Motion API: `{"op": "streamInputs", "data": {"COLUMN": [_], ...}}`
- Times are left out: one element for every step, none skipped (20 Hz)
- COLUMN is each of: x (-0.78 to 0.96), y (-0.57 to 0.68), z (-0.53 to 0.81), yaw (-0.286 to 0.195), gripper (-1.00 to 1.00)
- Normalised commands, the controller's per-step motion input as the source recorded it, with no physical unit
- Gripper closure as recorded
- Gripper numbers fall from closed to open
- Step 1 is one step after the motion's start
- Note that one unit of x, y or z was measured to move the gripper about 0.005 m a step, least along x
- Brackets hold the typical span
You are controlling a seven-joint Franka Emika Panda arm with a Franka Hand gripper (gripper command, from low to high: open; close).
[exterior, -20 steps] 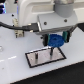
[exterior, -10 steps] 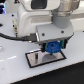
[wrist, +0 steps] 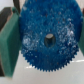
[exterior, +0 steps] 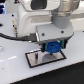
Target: Insert the blue gear onto the right peg, followed by the red gear
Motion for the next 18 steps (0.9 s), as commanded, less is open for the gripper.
{"op": "streamInputs", "data": {"x": [0.11,0.35,0.43,0.35,0.46,0.42,0.36,0.25,0.15,0.16,0.24,0.29,0.3,0.3,0.25,0.3,0.23,0.15], "y": [0.0,0.0,0.0,0.01,0.04,0.03,-0.03,-0.06,-0.2,-0.01,-0.01,-0.01,0.0,-0.02,-0.04,-0.04,-0.03,-0.09], "z": [0.06,0.44,0.23,0.18,-0.03,0.01,-0.01,-0.08,-0.26,-0.04,-0.14,-0.01,-0.11,-0.18,-0.09,-0.13,-0.02,0.09], "yaw": [0.0,0.0,0.0,0.0,0.0,0.0,0.0,0.0,0.0,0.0,0.0,0.0,0.0,0.0,0.0,0.0,0.0,0.0], "gripper": [1.0,1.0,1.0,1.0,1.0,1.0,1.0,1.0,1.0,1.0,1.0,1.0,1.0,1.0,1.0,1.0,1.0,1.0]}}
